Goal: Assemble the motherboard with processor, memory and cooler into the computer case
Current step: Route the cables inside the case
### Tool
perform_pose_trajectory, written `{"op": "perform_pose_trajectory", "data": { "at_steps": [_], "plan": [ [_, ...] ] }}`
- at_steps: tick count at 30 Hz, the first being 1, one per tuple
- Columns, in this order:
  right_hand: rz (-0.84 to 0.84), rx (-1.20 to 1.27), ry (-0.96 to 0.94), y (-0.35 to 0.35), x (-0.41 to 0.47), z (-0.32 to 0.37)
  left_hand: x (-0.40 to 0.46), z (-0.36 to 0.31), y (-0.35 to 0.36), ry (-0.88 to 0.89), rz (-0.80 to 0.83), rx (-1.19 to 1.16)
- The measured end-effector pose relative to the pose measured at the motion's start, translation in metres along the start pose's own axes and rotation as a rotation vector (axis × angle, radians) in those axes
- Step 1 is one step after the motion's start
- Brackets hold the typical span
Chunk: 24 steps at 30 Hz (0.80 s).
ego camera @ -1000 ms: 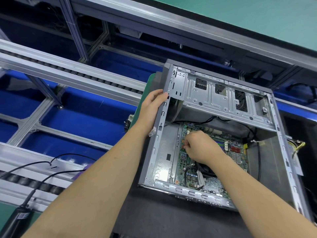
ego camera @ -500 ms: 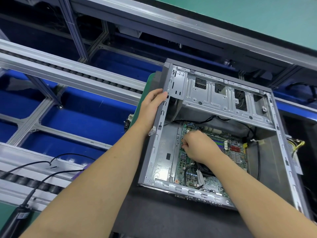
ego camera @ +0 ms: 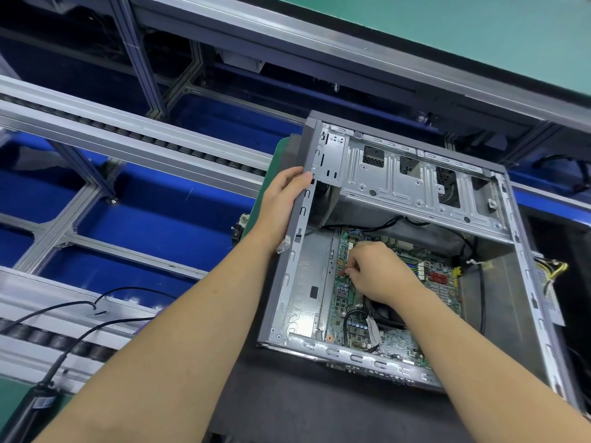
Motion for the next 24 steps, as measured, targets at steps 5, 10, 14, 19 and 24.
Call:
{"op": "perform_pose_trajectory", "data": {
  "at_steps": [5,10,14,19,24],
  "plan": [
    [0.02,-0.028,-0.019,0.001,-0.0009,0.0029,-0.0001,0.0004,0.0002,-0.001,0.003,-0.005],
    [0.042,-0.076,-0.033,0.0011,-0.0008,0.0058,0.0004,0.0006,0.0001,-0.008,0.005,-0.02],
    [0.04,-0.086,-0.041,0.0005,-0.0011,0.0068,-0.0002,0.0002,0.0005,-0.015,0.002,-0.026],
    [0.04,-0.068,-0.046,-0.0001,-0.0021,0.0072,-0.0013,-0.0012,0.0009,-0.02,-0.002,-0.036],
    [0.031,-0.045,-0.043,0.0013,-0.0014,0.0062,-0.0014,-0.0016,0.0012,-0.015,0.0,-0.027]
  ]
}}
Point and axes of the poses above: each hand's wrist, its own x-axis towards the middle knuckle, its own y-axis out of the palm, z = x × y, the point moved 5 cm from there along x, towards the middle knuckle, and after that the axes turned 8 degrees about -z, right-handed, at the moved point
